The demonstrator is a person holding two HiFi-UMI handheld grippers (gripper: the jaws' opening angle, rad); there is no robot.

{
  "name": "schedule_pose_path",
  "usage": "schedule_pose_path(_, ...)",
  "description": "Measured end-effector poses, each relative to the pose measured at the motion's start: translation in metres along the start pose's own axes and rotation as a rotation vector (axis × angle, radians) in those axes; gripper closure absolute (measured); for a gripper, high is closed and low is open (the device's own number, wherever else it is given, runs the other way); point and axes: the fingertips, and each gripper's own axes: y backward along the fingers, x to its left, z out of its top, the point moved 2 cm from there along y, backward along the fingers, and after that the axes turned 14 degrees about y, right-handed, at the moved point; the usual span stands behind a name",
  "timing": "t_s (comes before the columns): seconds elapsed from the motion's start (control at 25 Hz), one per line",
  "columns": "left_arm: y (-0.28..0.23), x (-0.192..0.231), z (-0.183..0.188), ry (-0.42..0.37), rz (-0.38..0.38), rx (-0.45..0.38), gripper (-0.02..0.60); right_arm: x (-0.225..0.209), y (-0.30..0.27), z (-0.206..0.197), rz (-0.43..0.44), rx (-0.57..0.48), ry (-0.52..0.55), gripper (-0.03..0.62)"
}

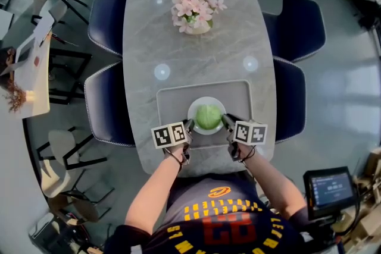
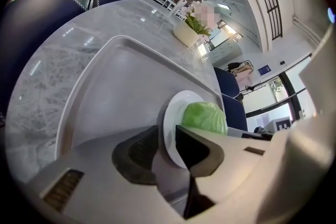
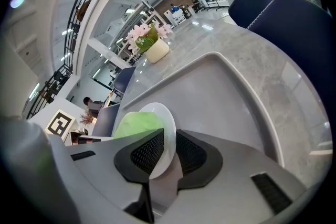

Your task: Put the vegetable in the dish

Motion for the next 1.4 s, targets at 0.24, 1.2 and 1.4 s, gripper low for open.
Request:
schedule_pose_path(0.24, 0.009, -0.007, -0.007, 0.012, -0.036, -0.009, 0.489, 0.006, 0.013, 0.011, 0.005, -0.054, -0.003, 0.533)
schedule_pose_path(1.2, 0.108, -0.1, -0.055, -0.152, -0.467, -0.109, 0.581, 0.118, 0.101, 0.027, 0.481, -0.358, -0.032, 0.588)
schedule_pose_path(1.4, 0.131, -0.117, -0.065, -0.232, -0.528, -0.136, 0.581, 0.138, 0.118, 0.035, 0.528, -0.407, 0.004, 0.589)
